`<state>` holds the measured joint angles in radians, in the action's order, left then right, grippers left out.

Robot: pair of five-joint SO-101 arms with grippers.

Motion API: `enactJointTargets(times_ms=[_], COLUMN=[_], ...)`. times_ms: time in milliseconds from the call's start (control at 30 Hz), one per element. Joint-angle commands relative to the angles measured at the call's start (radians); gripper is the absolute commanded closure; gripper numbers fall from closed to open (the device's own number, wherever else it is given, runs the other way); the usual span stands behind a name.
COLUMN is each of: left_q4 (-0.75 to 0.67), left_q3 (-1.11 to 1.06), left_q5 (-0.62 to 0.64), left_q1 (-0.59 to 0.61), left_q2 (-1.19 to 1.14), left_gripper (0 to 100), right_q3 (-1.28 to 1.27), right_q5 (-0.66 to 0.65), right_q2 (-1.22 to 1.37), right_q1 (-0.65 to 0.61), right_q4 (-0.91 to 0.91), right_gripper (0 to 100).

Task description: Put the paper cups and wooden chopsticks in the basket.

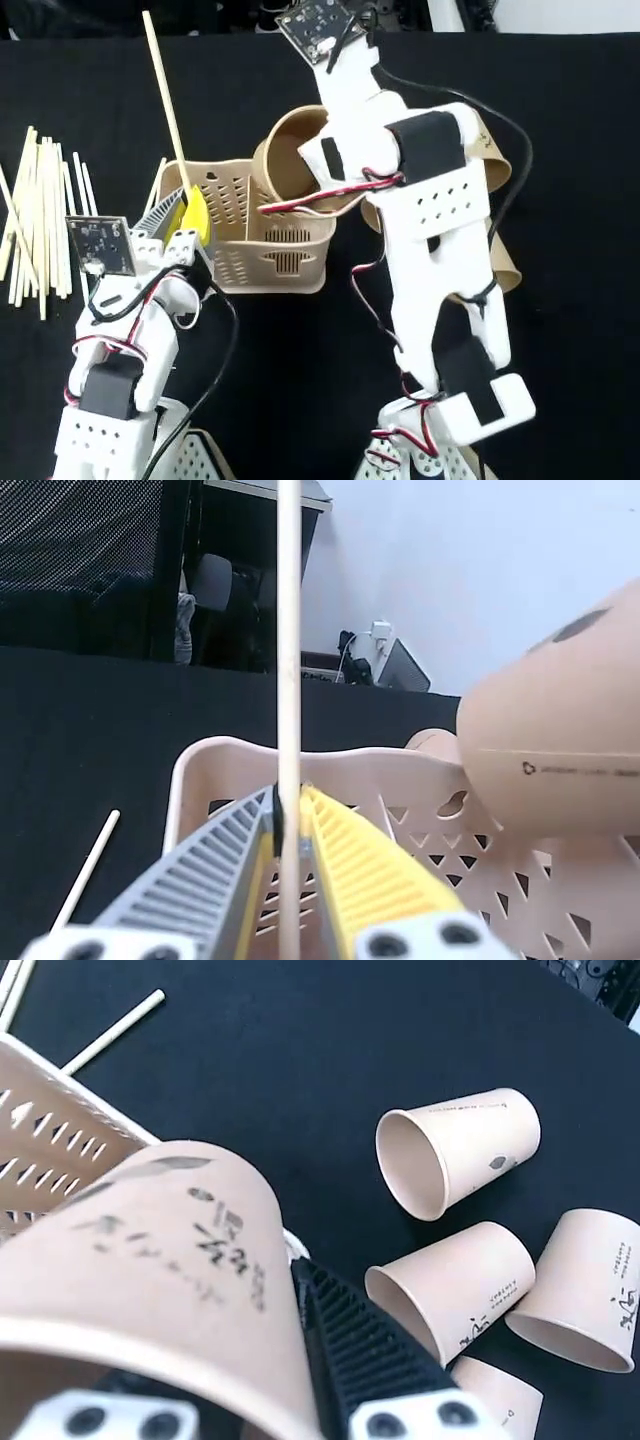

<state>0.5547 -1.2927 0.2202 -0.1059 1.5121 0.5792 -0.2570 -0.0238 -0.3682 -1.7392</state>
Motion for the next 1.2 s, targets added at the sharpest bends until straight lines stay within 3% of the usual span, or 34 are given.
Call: enactJointTargets(times_ms=[0, 200, 467, 600, 700, 800, 900, 1033, 1167], left_q4=[-0.049, -0.146, -0.146, -0.146, -0.100, -0.015, 0.037, 0.054, 0.055], left_q3=[-0.013, 0.015, 0.090, 0.088, 0.099, 0.128, 0.147, 0.150, 0.150], left_q5=[-0.011, -0.003, -0.008, -0.009, -0.009, -0.026, 0.000, 0.008, 0.011], left_q1=[-0.001, 0.028, 0.030, 0.027, 0.019, 0.018, 0.019, 0.018, 0.027], left_q2=[0.025, -0.038, -0.118, -0.170, -0.181, -0.172, -0.158, -0.143, -0.120], left_gripper=[97, 97, 97, 97, 96, 87, 78, 78, 78], right_q3=[-0.007, -0.039, -0.168, -0.194, -0.191, -0.194, -0.171, -0.102, 0.035], right_q5=[-0.006, -0.008, 0.000, -0.003, -0.009, -0.017, -0.031, -0.084, -0.075], right_q2=[-0.036, -0.045, -0.036, -0.035, -0.035, -0.031, 0.008, 0.117, 0.220], right_q1=[-0.017, -0.020, -0.087, -0.061, -0.017, -0.005, -0.020, -0.080, -0.084], right_q4=[-0.026, -0.028, -0.028, -0.026, -0.018, -0.014, -0.014, -0.020, -0.021], right_gripper=[98.8, 98.8, 98.8, 98.8, 98.7, 98.4, 89.9, 73.0, 66.8])
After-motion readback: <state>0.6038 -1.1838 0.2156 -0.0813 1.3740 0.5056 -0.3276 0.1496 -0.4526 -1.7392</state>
